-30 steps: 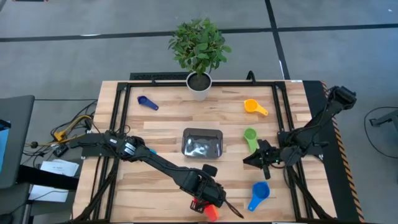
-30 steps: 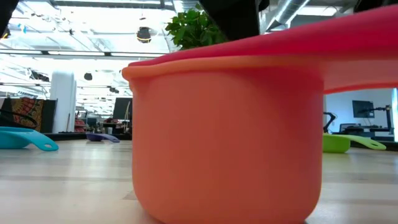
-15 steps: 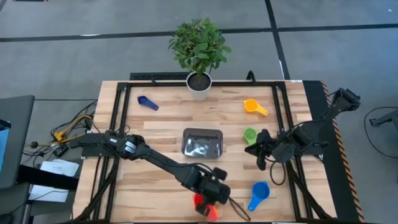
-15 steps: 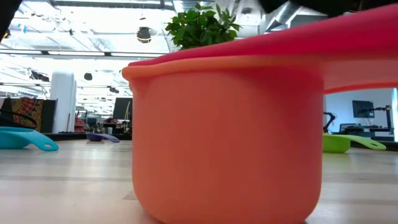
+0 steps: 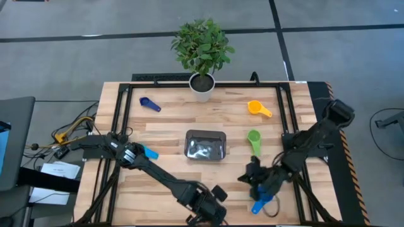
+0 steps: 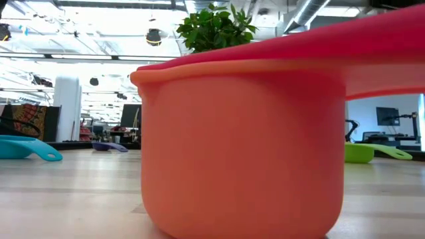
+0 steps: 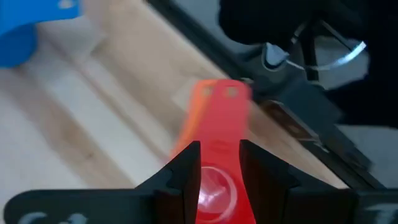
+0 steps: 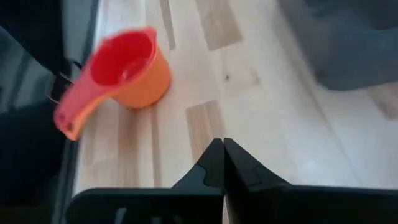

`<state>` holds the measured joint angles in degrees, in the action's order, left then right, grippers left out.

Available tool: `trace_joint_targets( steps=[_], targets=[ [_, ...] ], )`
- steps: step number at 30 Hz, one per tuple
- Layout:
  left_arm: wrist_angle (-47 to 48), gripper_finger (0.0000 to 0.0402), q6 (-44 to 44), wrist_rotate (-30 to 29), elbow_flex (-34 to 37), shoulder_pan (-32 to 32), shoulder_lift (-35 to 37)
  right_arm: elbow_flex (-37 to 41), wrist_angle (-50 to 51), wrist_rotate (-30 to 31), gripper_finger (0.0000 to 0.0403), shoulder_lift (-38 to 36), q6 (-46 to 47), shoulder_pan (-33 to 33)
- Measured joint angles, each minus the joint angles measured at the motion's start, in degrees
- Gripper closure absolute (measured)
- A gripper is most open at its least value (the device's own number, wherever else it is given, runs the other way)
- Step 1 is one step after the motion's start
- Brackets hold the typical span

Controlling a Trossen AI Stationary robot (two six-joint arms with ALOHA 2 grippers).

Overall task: Nest measuring cups in basket
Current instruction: Stack the red measuring cup on the top of the orange measuring cup

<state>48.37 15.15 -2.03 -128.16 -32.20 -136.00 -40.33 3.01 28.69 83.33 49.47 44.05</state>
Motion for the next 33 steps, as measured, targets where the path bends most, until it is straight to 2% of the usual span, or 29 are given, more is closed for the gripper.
trace_joint_targets(
  steps=[5, 11, 17, 23, 28, 33],
  targets=[
    [0.5, 0.0314, 3.0, 0.3, 0.0, -1.5, 0.0, -8.4, -0.3, -5.7, 0.0396, 9.6, -5.7, -1.8],
    [0.4, 0.0356, 0.6, 1.0, 0.0, -2.2, 0.0, -16.6, -0.9, -11.6, 0.0398, 17.2, -11.0, -3.1],
    [-2.2, 0.0398, 1.4, 6.3, 0.0, -2.9, 0.0, -22.4, -2.0, -15.7, 0.0394, 23.5, -12.4, -3.3],
    [-2.8, 0.0401, 1.0, 6.8, 0.0, -2.7, -3.9, -23.8, -1.5, -16.1, 0.0398, 25.9, -11.6, -3.2],
    [-2.5, 0.0401, 0.3, 1.4, 0.0, -2.6, -4.9, -23.8, -1.1, -14.9, 0.0392, 25.9, -10.5, -3.2],
    [-2.8, 0.0401, 0.3, 0.8, 0.0, -2.1, -4.7, -23.8, -2.2, -15.3, 0.0398, 26.0, -10.5, -3.2]
  ],
)
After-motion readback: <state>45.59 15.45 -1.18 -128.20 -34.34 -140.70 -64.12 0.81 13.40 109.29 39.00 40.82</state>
